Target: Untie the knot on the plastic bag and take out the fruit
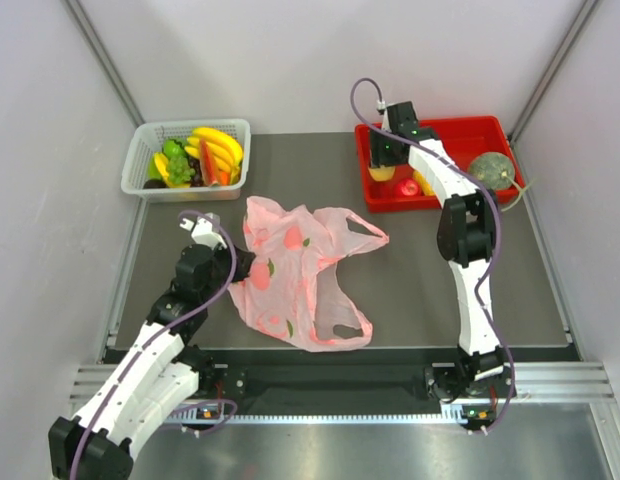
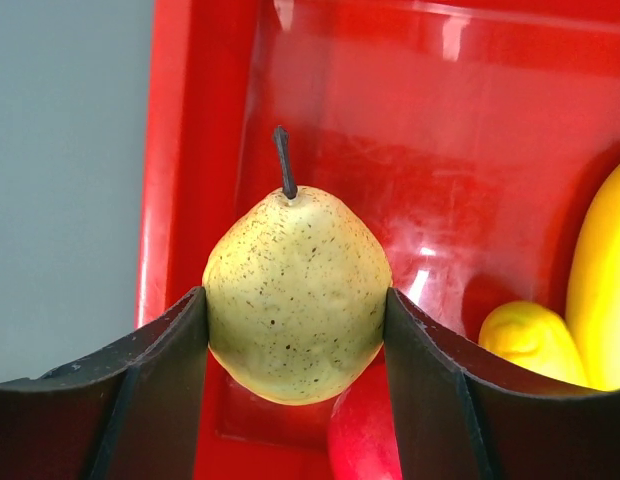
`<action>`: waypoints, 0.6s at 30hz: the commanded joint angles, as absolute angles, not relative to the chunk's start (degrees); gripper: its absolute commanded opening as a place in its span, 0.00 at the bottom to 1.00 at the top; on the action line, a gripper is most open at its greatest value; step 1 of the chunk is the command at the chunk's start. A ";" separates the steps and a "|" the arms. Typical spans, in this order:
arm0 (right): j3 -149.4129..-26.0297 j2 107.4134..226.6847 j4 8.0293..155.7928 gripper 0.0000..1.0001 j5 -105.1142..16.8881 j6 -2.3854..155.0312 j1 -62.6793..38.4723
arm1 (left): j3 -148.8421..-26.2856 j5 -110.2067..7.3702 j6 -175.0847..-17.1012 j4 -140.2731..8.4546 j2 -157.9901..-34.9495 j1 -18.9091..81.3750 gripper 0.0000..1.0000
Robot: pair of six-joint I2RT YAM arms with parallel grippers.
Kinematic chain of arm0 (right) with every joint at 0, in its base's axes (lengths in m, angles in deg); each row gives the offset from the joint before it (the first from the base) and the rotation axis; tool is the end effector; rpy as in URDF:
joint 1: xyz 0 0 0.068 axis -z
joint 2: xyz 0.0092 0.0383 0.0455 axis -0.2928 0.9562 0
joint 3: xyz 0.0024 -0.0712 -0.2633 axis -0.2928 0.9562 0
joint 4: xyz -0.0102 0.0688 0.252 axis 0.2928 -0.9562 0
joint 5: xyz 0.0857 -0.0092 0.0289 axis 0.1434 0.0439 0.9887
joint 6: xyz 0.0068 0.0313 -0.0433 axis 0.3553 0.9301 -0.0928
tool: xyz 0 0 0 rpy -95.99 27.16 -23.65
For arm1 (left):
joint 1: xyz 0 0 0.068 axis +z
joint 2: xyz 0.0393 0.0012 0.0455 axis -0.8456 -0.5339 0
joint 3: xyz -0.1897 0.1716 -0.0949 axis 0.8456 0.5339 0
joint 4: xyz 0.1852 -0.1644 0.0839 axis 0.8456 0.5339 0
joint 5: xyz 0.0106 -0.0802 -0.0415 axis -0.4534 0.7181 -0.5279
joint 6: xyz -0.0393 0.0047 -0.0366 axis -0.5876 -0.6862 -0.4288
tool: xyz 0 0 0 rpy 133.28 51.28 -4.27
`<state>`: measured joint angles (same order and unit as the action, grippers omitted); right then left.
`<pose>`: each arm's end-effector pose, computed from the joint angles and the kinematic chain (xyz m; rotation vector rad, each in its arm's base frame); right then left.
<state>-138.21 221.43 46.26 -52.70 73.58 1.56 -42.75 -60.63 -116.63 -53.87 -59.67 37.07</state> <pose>0.5170 0.1425 0.2398 -0.2273 2.3601 0.1450 0.1572 -0.0587 0.2496 -0.2095 1.9762 -0.5902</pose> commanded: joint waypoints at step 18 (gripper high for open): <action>-139.45 217.03 42.86 0.95 -49.73 73.02 1.73 | -46.77 -61.17 -115.10 -50.27 -59.21 37.34 0.00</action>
<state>-138.13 221.47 43.33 -50.58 72.49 1.56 -44.34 -59.89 -115.78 -50.59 -60.50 37.07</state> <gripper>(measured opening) 0.938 0.012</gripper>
